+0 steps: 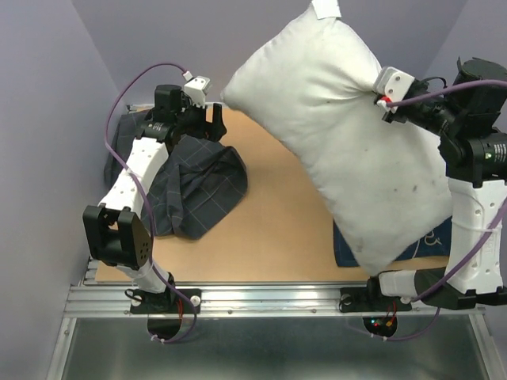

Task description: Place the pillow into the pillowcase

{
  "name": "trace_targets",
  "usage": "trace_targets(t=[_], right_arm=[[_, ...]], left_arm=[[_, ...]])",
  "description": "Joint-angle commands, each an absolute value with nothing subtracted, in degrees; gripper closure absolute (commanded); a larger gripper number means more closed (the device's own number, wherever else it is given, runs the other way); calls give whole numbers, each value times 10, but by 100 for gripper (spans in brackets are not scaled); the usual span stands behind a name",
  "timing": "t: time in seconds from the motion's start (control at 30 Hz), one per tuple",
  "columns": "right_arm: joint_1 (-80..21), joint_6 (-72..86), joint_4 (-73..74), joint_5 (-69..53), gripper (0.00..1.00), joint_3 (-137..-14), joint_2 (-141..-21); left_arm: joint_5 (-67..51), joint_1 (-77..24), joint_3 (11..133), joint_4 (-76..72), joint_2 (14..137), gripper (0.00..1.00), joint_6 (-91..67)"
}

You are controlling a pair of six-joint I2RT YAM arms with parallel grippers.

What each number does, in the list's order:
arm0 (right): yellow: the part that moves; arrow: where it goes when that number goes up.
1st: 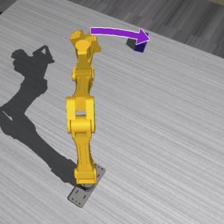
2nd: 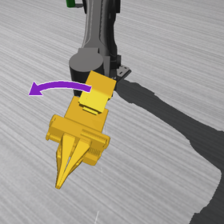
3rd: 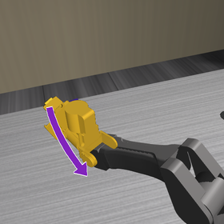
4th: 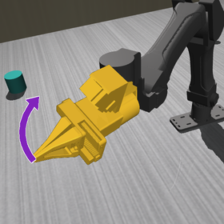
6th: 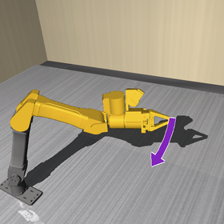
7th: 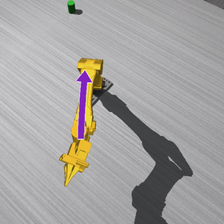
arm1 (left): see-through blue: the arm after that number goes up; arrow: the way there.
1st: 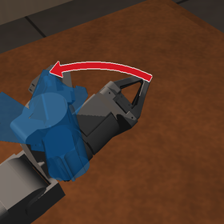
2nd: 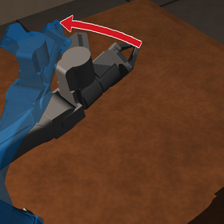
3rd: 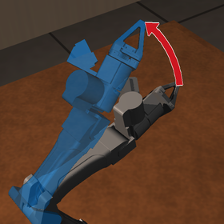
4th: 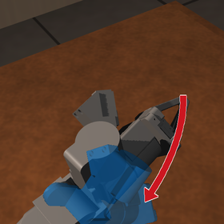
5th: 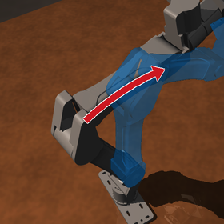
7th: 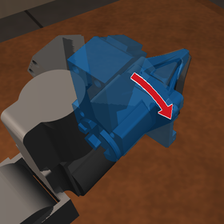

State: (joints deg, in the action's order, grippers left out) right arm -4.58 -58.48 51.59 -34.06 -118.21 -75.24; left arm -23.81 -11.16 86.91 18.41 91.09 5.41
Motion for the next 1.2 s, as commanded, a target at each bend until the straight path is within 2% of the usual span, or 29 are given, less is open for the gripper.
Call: trace_targets(t=[0.0,0.07,0.2,0.33,0.47,0.6,0.7,0.73,0.83,0.9,1.0,1.07,1.17], right_arm=[[-48,-747,436,-317,99,-1162,-702],[-48,-808,436,-312,99,-1133,-679],[-48,-815,445,-301,99,-1086,-652],[-48,-810,480,-272,99,-972,-595],[-48,-829,490,-285,99,-760,-513],[-47,-818,481,-303,99,-686,-497],[-47,-757,444,-279,70,-673,-553],[-47,-732,429,-273,40,-697,-591],[-48,-636,425,-305,16,-768,-655],[-47,-568,420,-330,9,-849,-720],[-58,-506,427,-386,4,-938,-784],[-82,-517,452,-389,2,-961,-801],[-187,-595,474,-313,2,-941,-820]], left_arm=[[-237,-112,859,155,876,1,50],[-232,-112,853,150,875,1,50],[-215,-112,847,147,873,1,48],[-209,-109,835,140,848,1,49],[-216,-108,812,126,807,1,52],[-198,-108,815,148,793,1,79],[-177,-105,811,168,794,1,96],[-176,-99,810,173,792,1,99],[-176,-92,798,174,788,1,101],[-176,-85,794,176,784,1,103],[-192,-70,803,197,788,1,112],[-213,-57,816,222,794,1,113],[-272,-27,817,242,794,1,111]])
